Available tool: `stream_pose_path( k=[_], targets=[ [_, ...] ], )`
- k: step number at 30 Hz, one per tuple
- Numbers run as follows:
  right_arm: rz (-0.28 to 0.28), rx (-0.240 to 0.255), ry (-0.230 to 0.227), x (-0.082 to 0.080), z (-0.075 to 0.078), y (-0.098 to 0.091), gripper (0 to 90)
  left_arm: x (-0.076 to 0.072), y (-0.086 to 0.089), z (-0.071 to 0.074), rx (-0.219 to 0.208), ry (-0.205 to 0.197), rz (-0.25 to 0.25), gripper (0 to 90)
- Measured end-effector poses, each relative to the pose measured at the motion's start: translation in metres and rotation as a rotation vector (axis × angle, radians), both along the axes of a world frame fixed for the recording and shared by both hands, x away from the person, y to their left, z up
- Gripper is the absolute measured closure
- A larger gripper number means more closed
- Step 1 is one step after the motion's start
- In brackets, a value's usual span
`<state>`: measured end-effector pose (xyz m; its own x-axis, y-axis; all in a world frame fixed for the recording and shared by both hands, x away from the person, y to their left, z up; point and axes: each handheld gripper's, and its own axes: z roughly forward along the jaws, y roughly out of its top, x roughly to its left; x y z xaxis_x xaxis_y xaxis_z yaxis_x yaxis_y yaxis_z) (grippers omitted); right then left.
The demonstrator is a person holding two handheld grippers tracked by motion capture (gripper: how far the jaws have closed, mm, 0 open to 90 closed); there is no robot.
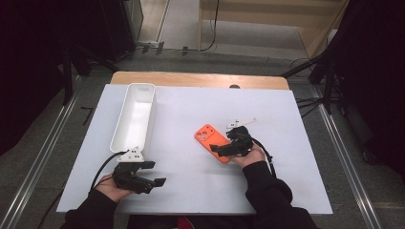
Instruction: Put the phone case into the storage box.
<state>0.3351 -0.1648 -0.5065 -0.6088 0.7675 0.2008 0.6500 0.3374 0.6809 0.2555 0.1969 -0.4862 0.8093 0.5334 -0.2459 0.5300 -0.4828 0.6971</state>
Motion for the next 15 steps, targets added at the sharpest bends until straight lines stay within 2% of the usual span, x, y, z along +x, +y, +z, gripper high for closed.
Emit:
stream_pose_path(
  k=[15],
  targets=[
    [0.01,-0.05,0.011,-0.0008,-0.0102,0.0038,7.0,-0.0001,-0.0003,-0.0003,0.002,0.0,-0.003,20.3]
  ],
)
